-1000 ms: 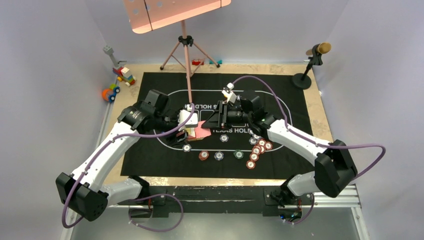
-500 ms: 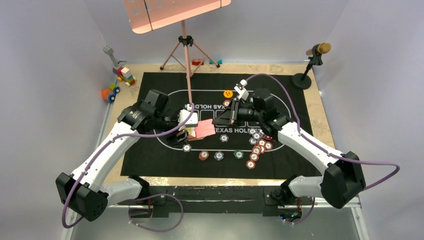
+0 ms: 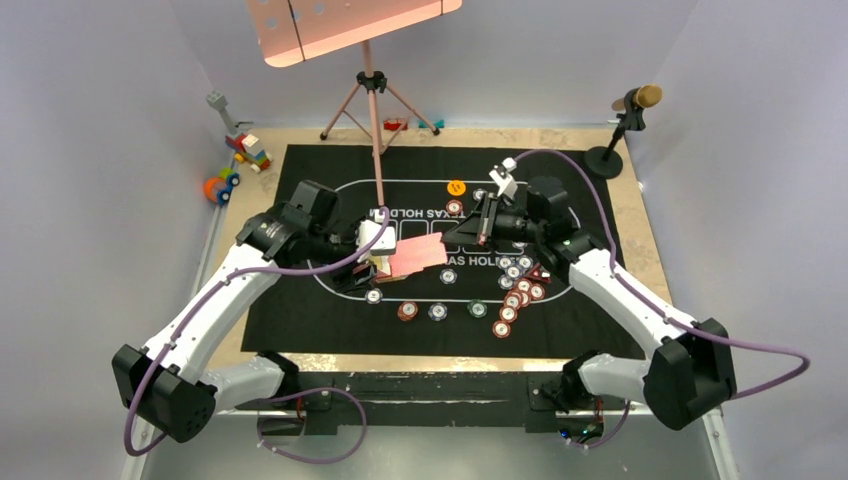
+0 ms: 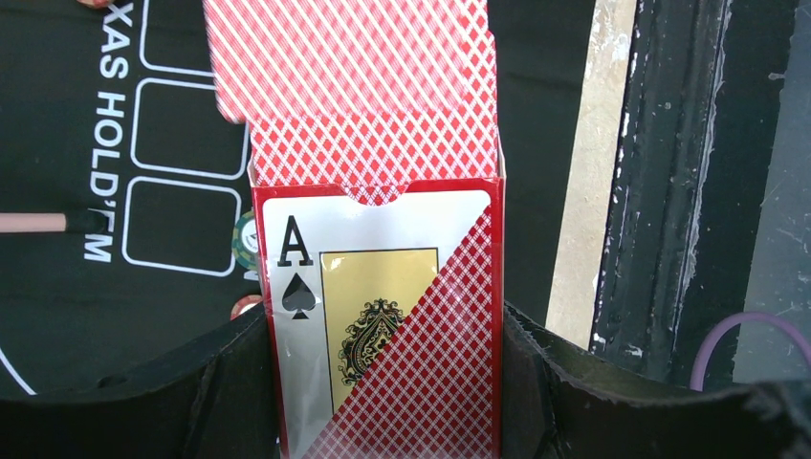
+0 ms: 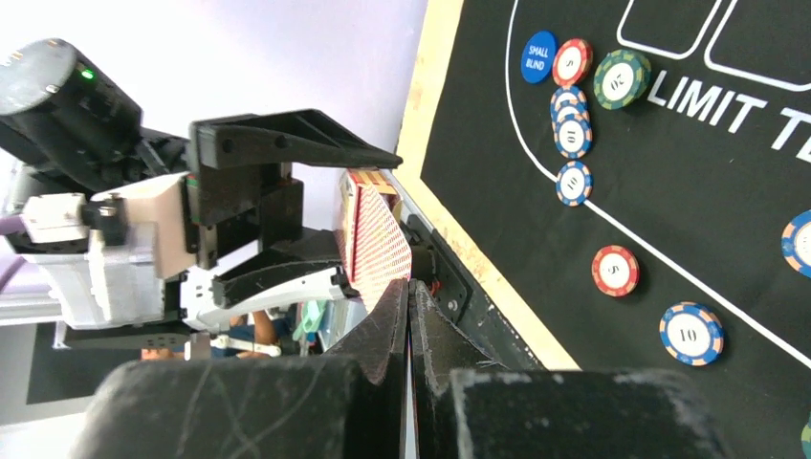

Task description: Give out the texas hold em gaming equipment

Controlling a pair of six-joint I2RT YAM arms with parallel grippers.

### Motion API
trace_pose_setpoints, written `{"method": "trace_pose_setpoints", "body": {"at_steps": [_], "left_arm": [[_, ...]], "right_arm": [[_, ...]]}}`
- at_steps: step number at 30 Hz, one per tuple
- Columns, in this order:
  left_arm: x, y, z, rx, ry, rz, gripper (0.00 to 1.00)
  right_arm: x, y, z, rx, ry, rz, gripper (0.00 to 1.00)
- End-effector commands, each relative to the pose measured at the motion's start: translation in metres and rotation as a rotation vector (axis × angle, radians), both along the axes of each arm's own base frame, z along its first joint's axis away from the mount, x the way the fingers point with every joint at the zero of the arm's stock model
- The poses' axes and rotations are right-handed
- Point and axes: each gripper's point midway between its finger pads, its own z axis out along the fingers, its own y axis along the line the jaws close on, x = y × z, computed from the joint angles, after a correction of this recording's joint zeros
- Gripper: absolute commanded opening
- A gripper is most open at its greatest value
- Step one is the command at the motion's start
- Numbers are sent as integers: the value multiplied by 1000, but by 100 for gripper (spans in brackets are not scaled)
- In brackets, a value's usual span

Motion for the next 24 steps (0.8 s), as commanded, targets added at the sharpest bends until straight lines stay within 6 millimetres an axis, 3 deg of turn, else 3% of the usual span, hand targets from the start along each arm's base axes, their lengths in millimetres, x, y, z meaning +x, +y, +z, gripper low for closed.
{"method": "trace_pose_setpoints", "body": {"at_steps": [1,7,18,24], "left_arm": [[1,-5,6,-36,-31,-16,10],[0,-2,0,-25,-21,-9,10],[-6,5,-10,2,-11,-3,10],[-9,6,-9,0,-10,-1,9]], "right_arm": [[-5,-7,18,67,-32,17,0],[2,-19,22,116,-19,-10,0],[39,-44,9,106,0,-91,0],[64,-41,-22,80,38,-120,0]]}}
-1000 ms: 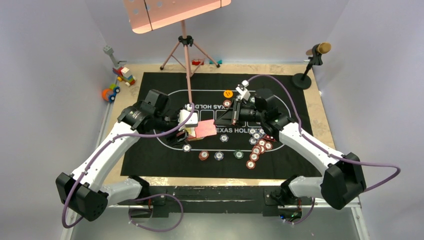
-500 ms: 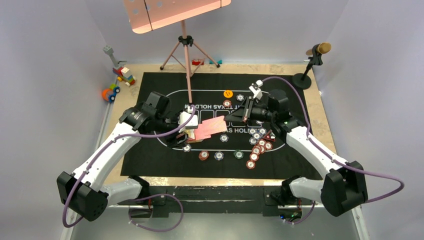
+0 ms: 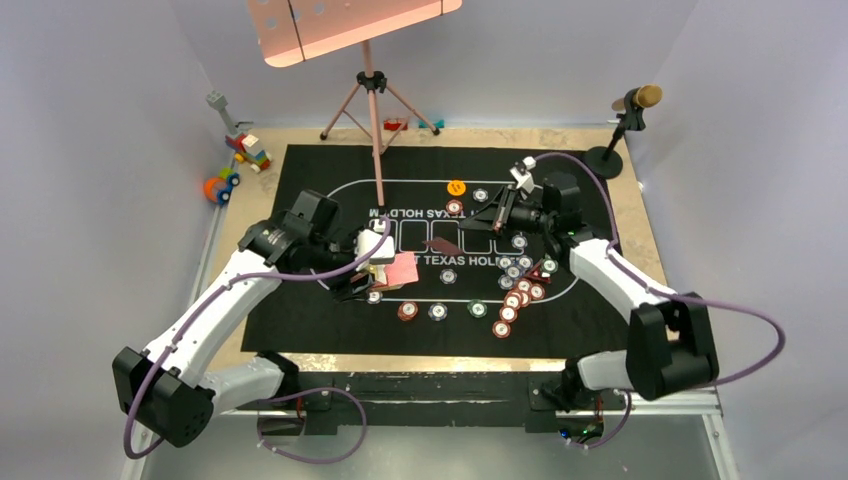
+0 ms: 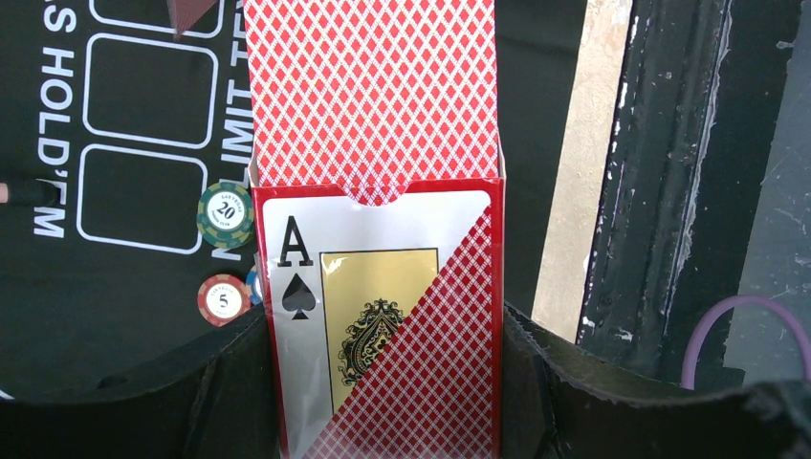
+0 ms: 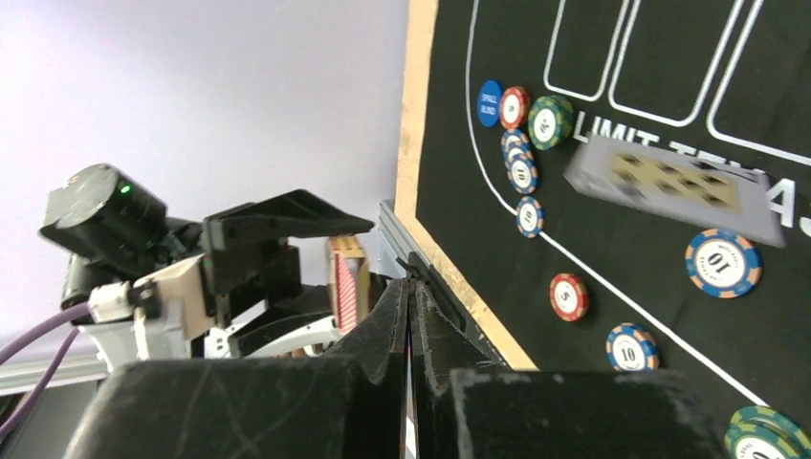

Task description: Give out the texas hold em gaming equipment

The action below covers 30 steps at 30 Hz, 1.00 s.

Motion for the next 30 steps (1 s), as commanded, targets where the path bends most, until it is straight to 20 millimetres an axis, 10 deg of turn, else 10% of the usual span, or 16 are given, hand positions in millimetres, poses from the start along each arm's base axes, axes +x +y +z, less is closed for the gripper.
{"method": "trace_pose_setpoints", "body": {"at_steps": [1,5,12,22,30], "left_arm": [[1,-5,15,-52,-49,-15,9],[1,-6,17,-60,-48,-13,9],[3,-8,19,-65,-47,-12,9],[-1,-9,27,-85,-38,-5,9],[-11,-8,31,-96,-20,-9,10]], "right_arm": [[21,3,-7,-5,-44,-13,0],[37,-9,-49,-188,-17,-62,0],[56,-6,-92,-506,-44,-88,41],[124,35,-135,-810,-114,-136,43],[145,19,-167,-985,-66,-217,43]]}}
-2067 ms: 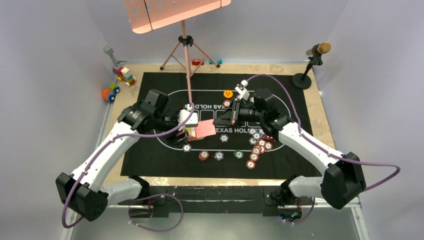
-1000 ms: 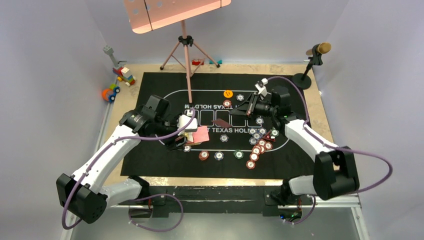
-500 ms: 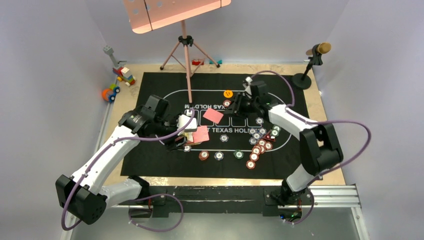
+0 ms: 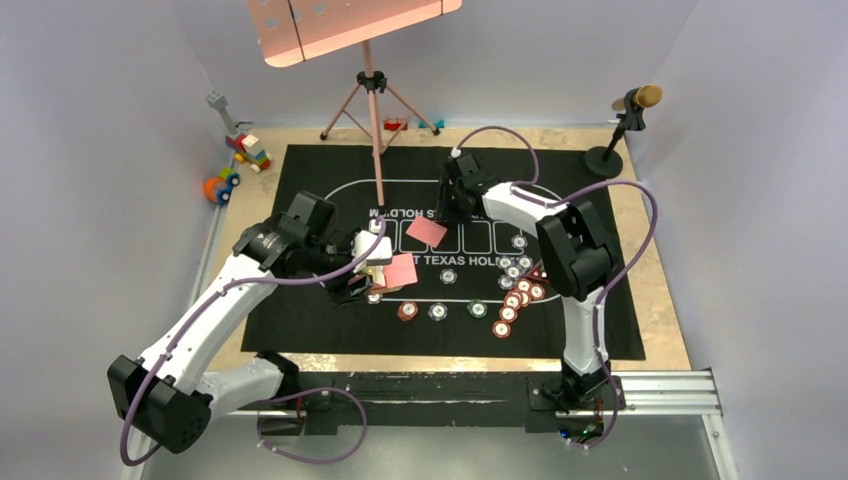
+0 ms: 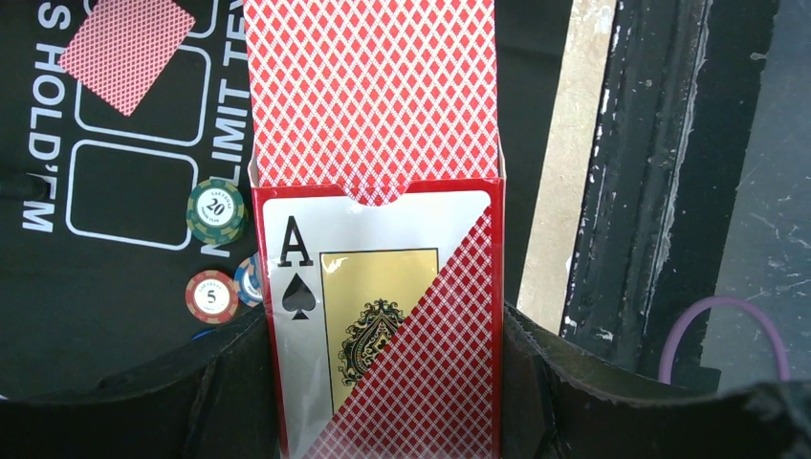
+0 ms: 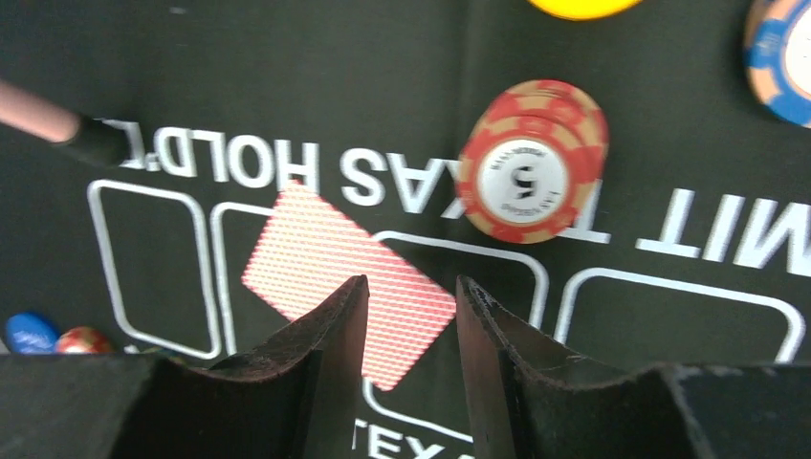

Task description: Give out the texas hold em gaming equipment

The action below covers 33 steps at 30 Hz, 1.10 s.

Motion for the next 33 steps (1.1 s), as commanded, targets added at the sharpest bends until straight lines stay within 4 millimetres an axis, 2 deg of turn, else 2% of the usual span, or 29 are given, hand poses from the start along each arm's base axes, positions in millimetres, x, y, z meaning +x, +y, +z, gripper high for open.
{"method": "trace_pose_setpoints", "body": {"at_steps": [1,6,16,22,30,33], "left_arm": [[-4,-9,26,-84,-33,-25,10],[-5,-9,27,-86,-33,-23,10],[-7,-7,26,-80,-31,-20,10],[-8,-5,24,-73,-33,-19,10],[-8,-5,23,-72,-34,-18,10],[-9,-4,22,-71,-36,-17,10]], "right_arm": [[10,-21,5,-118,-37,-70,43],[-1,-10,-15,-112,17,-50,42],[-24,46,-35,-73,90,45,41],[-41,76,-37,-42,111,100,40],[-63,121,-24,40,134,192,39],[-66,131,-16,61,124,223,39]]}}
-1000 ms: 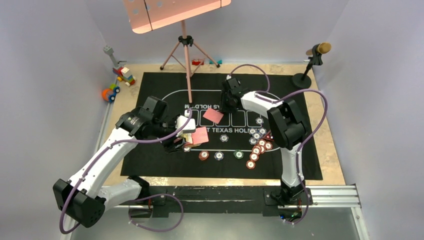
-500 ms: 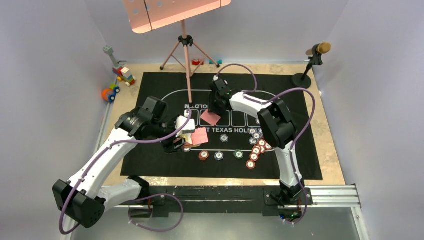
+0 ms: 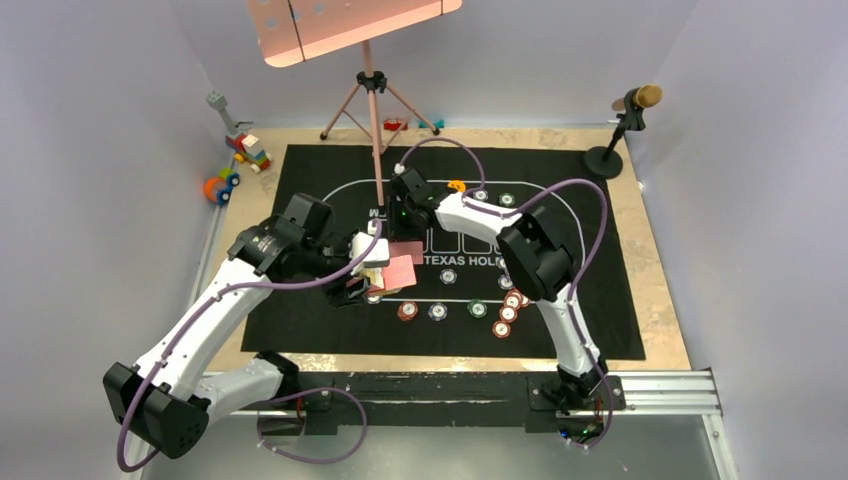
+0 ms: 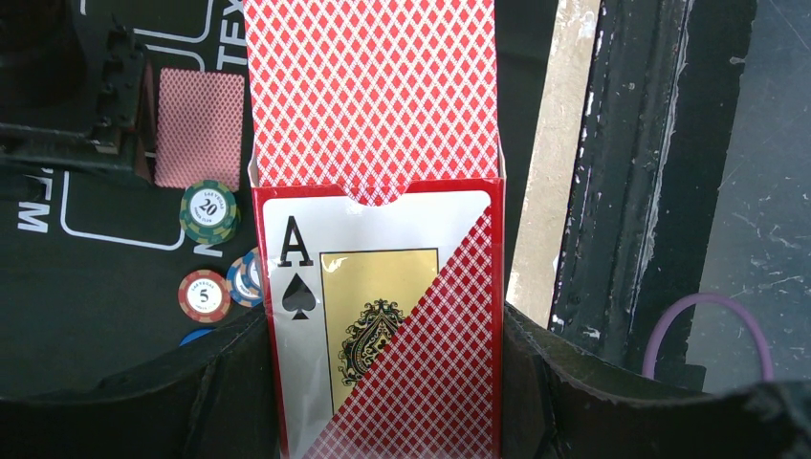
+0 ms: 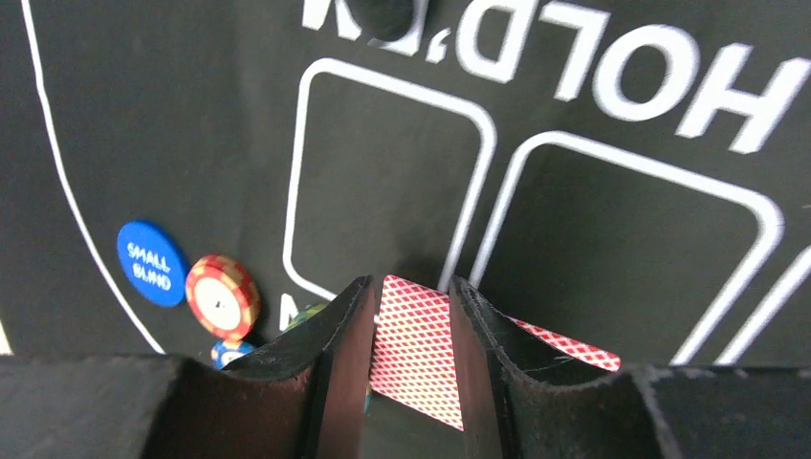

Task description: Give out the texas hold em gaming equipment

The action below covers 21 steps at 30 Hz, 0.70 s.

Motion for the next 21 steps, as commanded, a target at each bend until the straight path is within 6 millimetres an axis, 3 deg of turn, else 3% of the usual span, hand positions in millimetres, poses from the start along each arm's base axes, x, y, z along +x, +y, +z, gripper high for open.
{"method": "trace_pose_setpoints", "body": {"at_steps": [1,4,9,12,15,21], "left_arm": [[0,-5,16,-51,-41,-13,10],[-1,-4,15,-48,-40,-12,10],[-1,-4,16,-52,-41,-10,10],[-1,-4,16,-51,-44,-9,10],[-1,-4,16,-49,-45,-9,10],[0,-5,16,-51,-44,-11,10]], "right_arm": [[-21,15,4,25,62,55,39],[-10,4,24,9,1,33,40],[6,-32,58,24,-61,-35,42],[4,-53,63,27,-65,-60,43],[-10,-63,52,17,-35,-57,43],[-38,-67,9,21,81,-50,41]]}}
